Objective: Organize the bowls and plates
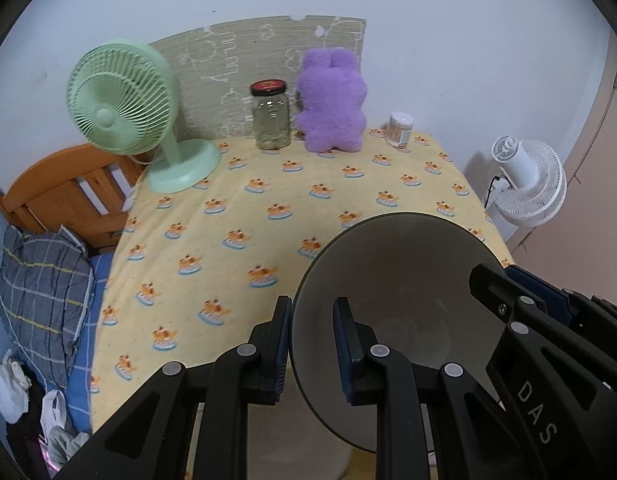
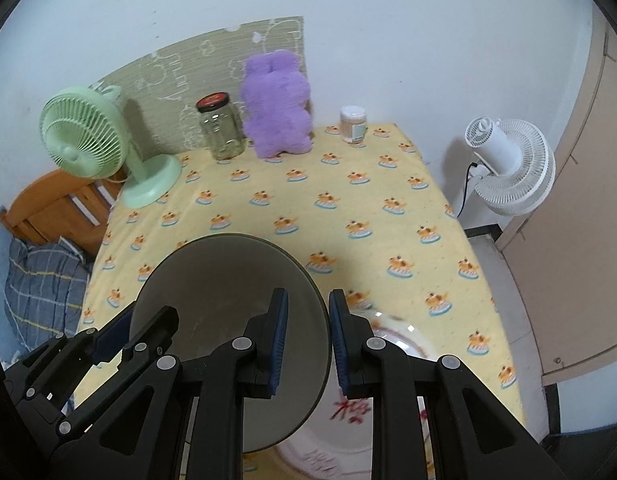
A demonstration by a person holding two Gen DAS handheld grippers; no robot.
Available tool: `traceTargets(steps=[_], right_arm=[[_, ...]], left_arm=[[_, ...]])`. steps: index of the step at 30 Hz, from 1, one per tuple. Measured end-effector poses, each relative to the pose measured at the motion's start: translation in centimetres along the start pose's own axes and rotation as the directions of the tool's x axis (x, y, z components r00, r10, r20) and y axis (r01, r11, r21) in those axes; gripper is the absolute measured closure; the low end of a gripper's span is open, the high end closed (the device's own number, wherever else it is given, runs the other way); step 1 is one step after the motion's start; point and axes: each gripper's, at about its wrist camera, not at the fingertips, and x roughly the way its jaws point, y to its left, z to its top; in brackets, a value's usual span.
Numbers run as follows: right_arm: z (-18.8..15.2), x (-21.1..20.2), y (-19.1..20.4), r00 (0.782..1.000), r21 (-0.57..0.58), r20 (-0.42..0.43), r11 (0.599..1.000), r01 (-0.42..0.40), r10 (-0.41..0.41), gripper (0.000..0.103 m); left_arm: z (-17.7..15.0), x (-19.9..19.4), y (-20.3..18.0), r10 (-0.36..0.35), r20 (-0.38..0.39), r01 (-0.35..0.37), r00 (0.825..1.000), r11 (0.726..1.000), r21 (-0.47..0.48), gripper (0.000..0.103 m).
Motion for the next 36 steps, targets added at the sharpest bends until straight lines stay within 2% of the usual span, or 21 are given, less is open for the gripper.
traceTargets(steps=[8,15,25,36], right_arm=[[-2.7,-0.5,3.9,1.000,0.000,-0.016,1.000,-0.001,0.001,0.078],[-4.9,-0.4,6.3,0.999,-0.013,-0.040,1.000,0.005,-0.005,0.078],[-7.4,1.2,8.0,0.995,-0.029,-0.095,1.000,0.005,-0.008,0.078],[-8.7,3.4,8.2,0.989,-0.029,-0.146,1.000,0.009,-0.013,0.078]], left_arm=[[-2.4,-0.8,3.9,0.008,-0.014,-0.008,1.000,1.000,0.015,0.084],[-4.5,-0.7,5.9,0.007,-0.038,-0.006,0.999,1.000,0.012,0.084],[-7.1,0.9,7.7,0.017,-0.100,-0.018,0.995,1.000,-0.002,0.084],[-8.3,2.9,7.8,0.026,-0.145,-0.026,0.989,1.000,0.004,0.084]])
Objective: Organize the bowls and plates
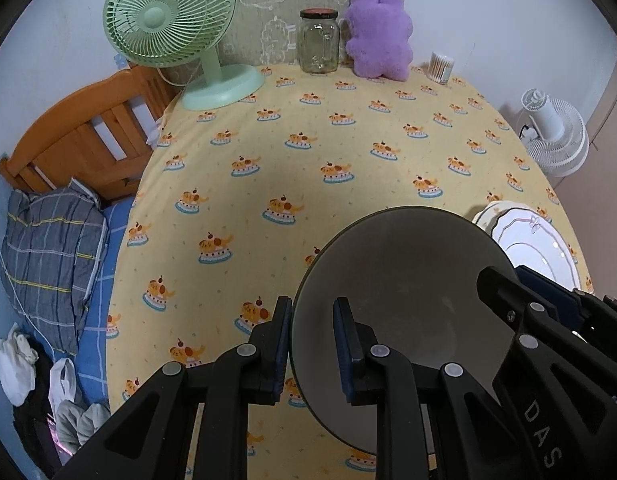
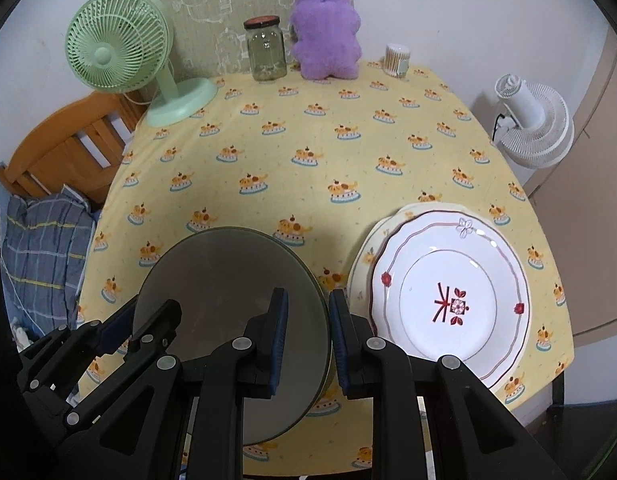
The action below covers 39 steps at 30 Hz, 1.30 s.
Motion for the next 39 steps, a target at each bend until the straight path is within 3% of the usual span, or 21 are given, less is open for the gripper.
traceTargets(steps=[11,14,16,18,21,32,39], right_arm=[[0.1,1.4,-0.5,1.000,-0.001,-0.018,1.000,0.014,-0.014,0.078],[0.3,1.4,-0.6,0.999,0.006,-0.031,1.000,-0.016,0.016,0.074],[0.3,1.5,-0.6,0.998,-0.012,-0.038,0.999,-0.046,0.045,0.063],[0.1,1.6,-0.8,0.998,-0.020,-0.046,0.999,-0.047,0.046,0.053],[-0.2,1.8,-1.9,0.996,0.014,-0.056,0.998,-0.062,0.063,0.038],[-0.4,4.2,-4.4,0.982,0.099,-0.101,0.983,-0.152,0.162,0.036],[-0.4,5.3,-3.7,0.977,0.069,-0.112,0.982,-0.175,0.182,0.041]], left_arm=[[0.1,1.1,-0.7,-0.002,-0.013,0.002,1.000,1.000,0.005,0.084],[0.0,1.1,-0.5,-0.058,-0.018,0.057,0.998,0.998,-0.023,0.065],[-0.2,1.2,-0.5,-0.074,-0.025,0.074,0.997,0.997,-0.024,0.059],[-0.5,1.3,-0.4,-0.088,-0.026,0.087,0.996,0.996,-0.022,0.037],[-0.8,1.4,0.1,-0.107,-0.009,0.106,0.994,0.994,-0.036,0.029],[-1.7,3.2,0.3,-0.168,-0.033,0.164,0.985,0.981,-0.108,0.025],[-1.8,4.4,0.0,-0.176,-0.059,0.166,0.983,0.977,-0.136,0.027]])
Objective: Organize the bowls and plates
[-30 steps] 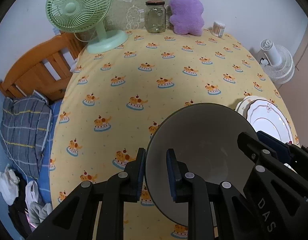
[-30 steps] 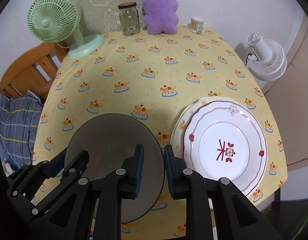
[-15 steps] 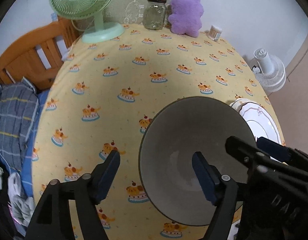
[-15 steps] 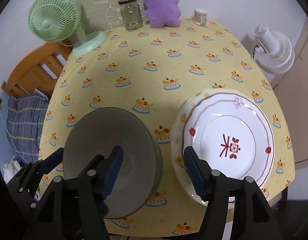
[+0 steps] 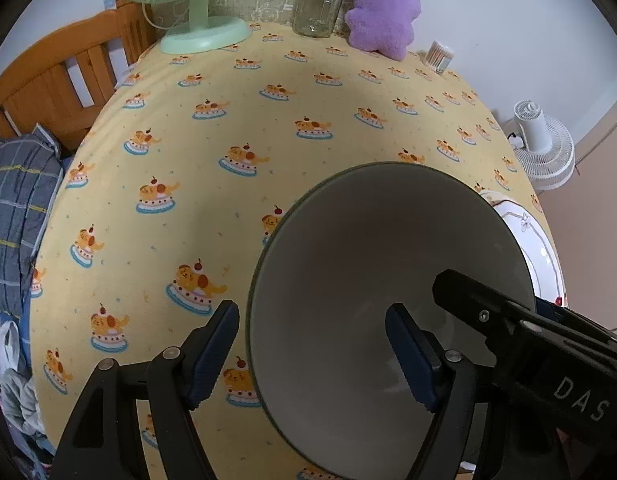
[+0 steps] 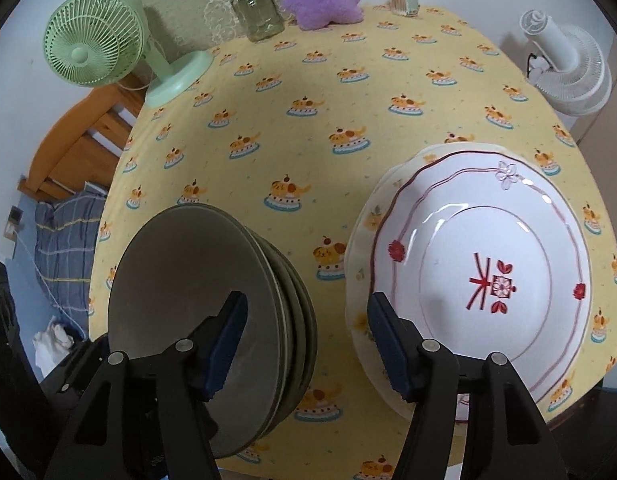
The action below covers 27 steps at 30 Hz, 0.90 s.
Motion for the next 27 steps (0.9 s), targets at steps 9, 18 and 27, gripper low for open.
traceTargets(steps=[9,18,27], right_arm=[[0.6,2.4,0.4,0.997,-0.007,-0.067,0.999,-0.044,0.043,0.059],[0.8,2.8,0.9,0.996,-0.041,-0.059,0.997,-0.066,0.063,0.059],[0.9,2.7,1.4,0.996,-0.040,-0.086,0.999,-0.036,0.032,0.059]], left_arm=[[-0.2,0.8,0.2,-0.007,-0.019,0.006,1.000,1.000,-0.014,0.036],[0.2,0.9,0.0,-0.037,-0.013,0.037,0.999,0.999,0.021,0.044],[0.3,0.8,0.1,-0.068,-0.035,0.069,0.997,0.997,0.032,0.046]])
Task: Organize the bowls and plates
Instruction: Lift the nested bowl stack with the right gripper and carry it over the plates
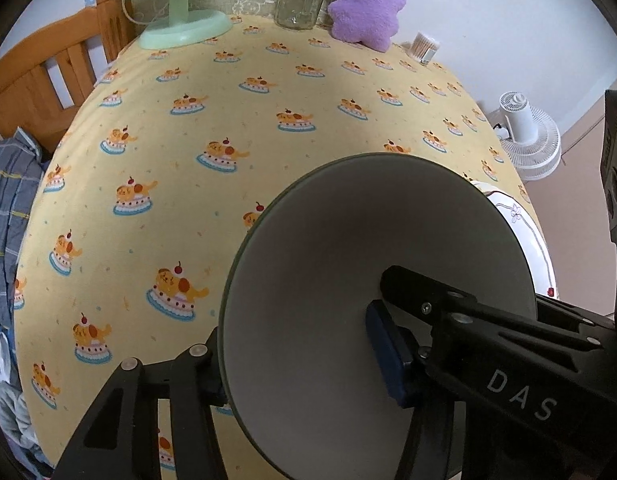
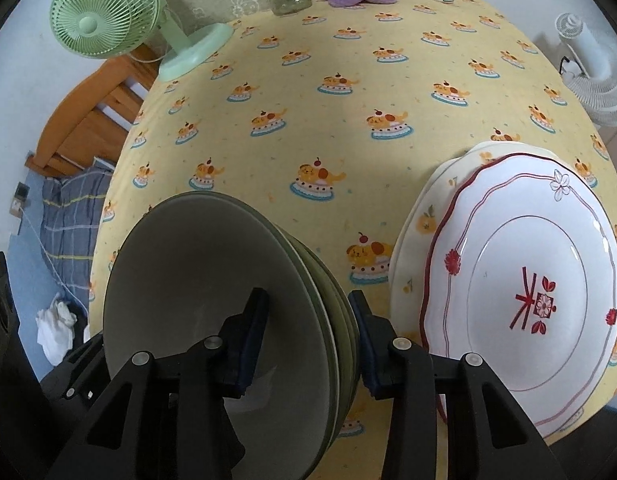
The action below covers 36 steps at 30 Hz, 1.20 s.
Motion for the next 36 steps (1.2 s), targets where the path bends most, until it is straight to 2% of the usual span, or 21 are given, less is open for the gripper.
traceTargets(steps=[7,11,23,36], right_arm=[[-0.3,-0.3,-0.1,0.999,0.039,-0.036,0.999,0.001,0.000,0.059],[-0.5,-1.2,0.2,0.999,0.037,-0.035,0.999,0.010,-0.008,0.059],[-0.1,-5.5,0.8,0.999,-0.002,0.032,1.000,-0.017,0.017,0.059],[1.1,-8.8,-1.7,0.996,-0.041,0.069,0.998,-0.050,0.053,0.059]], left_arm=[[-0.1,-0.4,-0.2,0.000,-0.050,0.000,0.999,1.000,-0.001,0.046],[-0.3,-1.2,-0.4,-0.004,-0.054,0.003,0.999,1.000,-0.002,0.047],[0.4,-5.1,-1.8,0.010,0.016,-0.010,1.000,1.000,-0.009,0.046],[1.3,-6.4,-5.7,0.045,0.070,-0.044,0.997,0.999,-0.021,0.047]])
